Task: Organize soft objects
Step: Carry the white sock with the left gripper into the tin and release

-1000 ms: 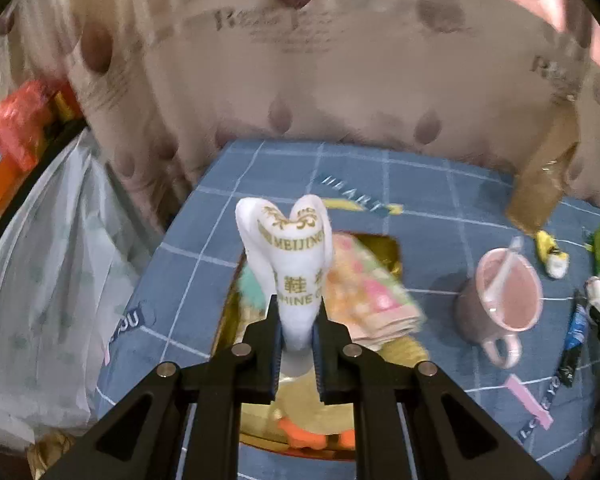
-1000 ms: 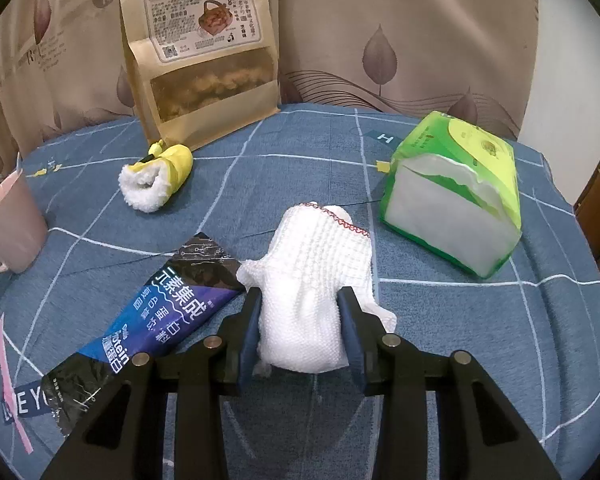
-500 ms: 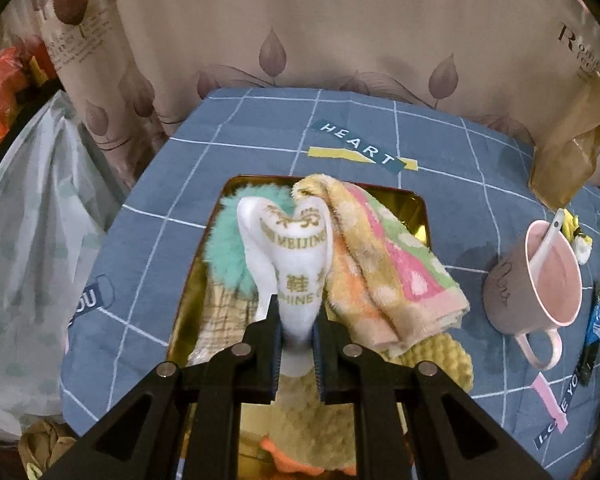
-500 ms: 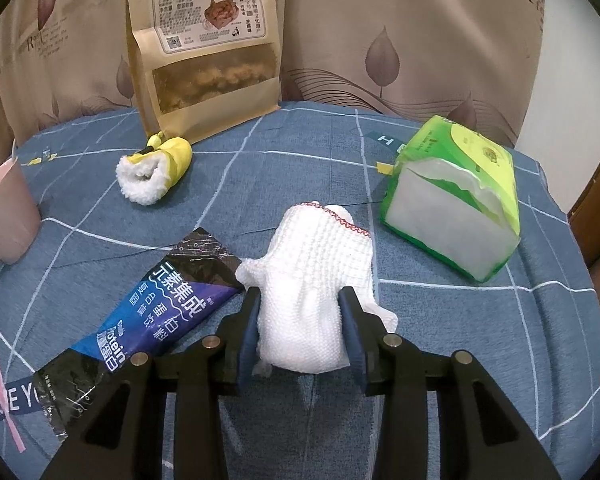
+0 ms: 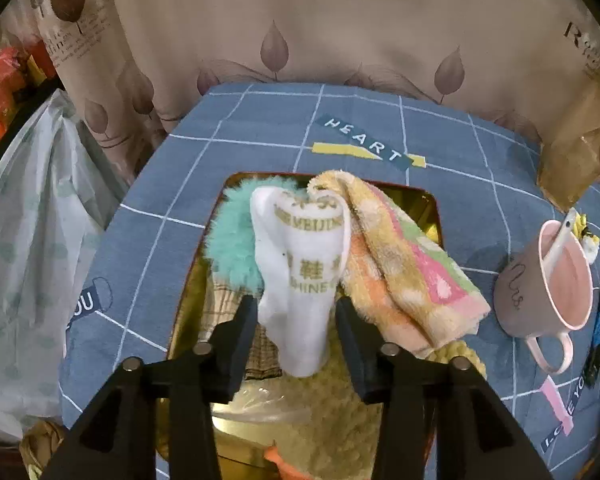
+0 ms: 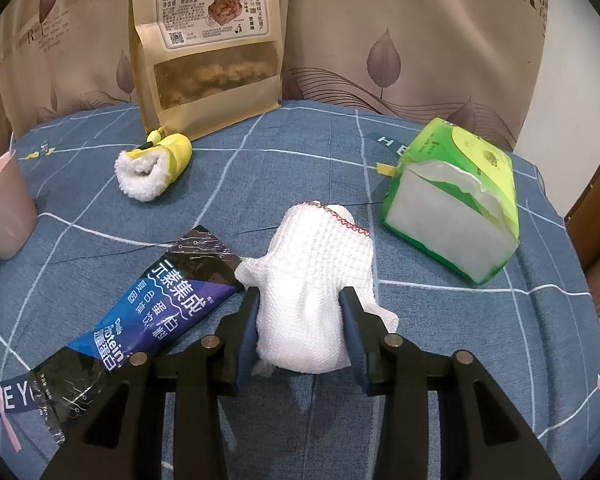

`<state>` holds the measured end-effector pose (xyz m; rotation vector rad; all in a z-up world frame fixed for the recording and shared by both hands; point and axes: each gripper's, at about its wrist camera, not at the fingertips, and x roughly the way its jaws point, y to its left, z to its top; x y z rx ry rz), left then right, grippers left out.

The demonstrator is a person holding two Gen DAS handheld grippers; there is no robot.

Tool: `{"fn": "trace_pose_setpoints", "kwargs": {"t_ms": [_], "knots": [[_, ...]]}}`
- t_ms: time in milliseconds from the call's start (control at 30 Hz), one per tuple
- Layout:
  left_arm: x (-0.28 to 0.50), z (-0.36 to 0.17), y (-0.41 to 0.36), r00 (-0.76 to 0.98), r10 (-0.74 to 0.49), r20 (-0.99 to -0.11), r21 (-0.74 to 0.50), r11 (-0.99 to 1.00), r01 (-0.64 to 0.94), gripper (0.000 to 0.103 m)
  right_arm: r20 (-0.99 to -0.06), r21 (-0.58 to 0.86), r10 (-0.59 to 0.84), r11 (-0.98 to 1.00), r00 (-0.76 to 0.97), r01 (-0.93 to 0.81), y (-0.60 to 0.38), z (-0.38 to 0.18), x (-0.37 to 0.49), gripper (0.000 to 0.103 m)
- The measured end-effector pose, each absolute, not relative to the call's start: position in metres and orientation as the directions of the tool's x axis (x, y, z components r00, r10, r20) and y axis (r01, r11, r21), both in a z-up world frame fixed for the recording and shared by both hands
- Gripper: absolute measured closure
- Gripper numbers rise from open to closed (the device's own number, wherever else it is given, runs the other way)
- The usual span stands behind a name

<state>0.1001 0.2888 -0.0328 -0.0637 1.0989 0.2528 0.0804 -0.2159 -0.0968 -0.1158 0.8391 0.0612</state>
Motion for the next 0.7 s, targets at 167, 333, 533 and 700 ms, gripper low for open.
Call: {"fn": "trace_pose_setpoints", "kwargs": {"t_ms": [167,333,533,700], "knots": [[0.086,-0.019,0.290,0.452,0.171,-0.875,0.070,0.970,-0.231,0.053,-0.746,-0.083,0.005,0.991,0.666,-0.101,-0.216,-0.097,0.081,0.064],[0.069,-0.002,0.294,0.481,0.177,-0.859,0.064,0.968,-0.243,0.053,-0.746,-0.089,0.002,0.991,0.666,-0.102,-0.215,-0.097,0.081,0.064],[0.035,0.020,0.299,0.528,0.211,-0.823,0.060,0.955,-0.289,0.053,-0.745,-0.090,0.001,0.991,0.667,-0.102,-0.214,-0.097,0.080,0.065],[0.012,0.019,0.295,0.535,0.231,-0.813,0.057,0.945,-0.323,0.052,-0.744,-0.081,0.008,0.992,0.668,-0.102,-0.215,-0.096,0.081,0.069]]}}
